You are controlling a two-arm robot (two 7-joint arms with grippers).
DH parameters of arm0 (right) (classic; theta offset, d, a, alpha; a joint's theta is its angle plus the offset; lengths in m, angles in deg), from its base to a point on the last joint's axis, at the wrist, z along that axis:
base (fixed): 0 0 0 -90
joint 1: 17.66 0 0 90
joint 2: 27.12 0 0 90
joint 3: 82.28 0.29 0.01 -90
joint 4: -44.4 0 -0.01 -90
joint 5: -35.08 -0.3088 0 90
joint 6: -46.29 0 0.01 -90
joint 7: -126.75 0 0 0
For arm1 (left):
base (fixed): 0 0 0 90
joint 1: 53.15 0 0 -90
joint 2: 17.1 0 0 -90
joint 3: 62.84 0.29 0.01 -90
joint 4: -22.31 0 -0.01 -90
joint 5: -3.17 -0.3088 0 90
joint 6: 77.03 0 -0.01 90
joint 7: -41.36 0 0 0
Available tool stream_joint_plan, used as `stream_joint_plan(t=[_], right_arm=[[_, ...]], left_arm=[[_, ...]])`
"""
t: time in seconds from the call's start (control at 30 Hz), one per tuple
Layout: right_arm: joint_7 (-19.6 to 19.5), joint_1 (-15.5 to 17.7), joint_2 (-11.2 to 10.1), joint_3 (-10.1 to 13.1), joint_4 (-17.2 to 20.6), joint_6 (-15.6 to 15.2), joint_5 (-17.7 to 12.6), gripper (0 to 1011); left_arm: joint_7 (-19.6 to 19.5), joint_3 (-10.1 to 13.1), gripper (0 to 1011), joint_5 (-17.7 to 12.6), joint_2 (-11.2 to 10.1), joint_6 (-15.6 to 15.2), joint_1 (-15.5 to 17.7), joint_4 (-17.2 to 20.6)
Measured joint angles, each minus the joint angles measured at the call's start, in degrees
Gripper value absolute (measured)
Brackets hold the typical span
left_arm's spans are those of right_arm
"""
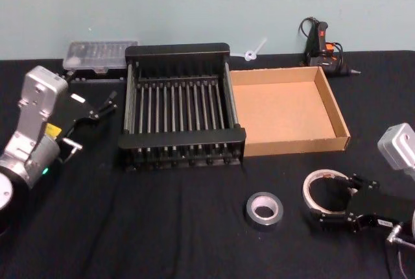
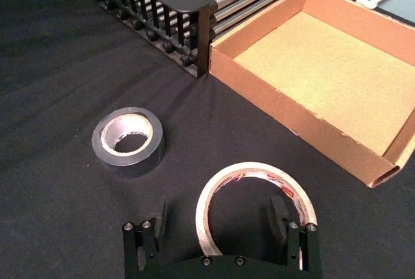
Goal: Pick up the white tape and place it into the black box , Pick up the silver tape and place it into the brown box.
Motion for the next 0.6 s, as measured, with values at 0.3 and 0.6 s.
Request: stream_joint_plan(t=[0.3,0.6], right_arm=[[0.7,-0.9,1.0,-0.7,-1.4,0.0,1.5,1002],[0.8,-1.7,2.2,-1.1,-2.9,-0.1,2.6,1002]], left_arm=[[0.0,0.0,1002,0.0,0.0,0.0,0.0,0.0],[0.0,0.0,1001,0.0,0.0,0.0,0.0,0.0]])
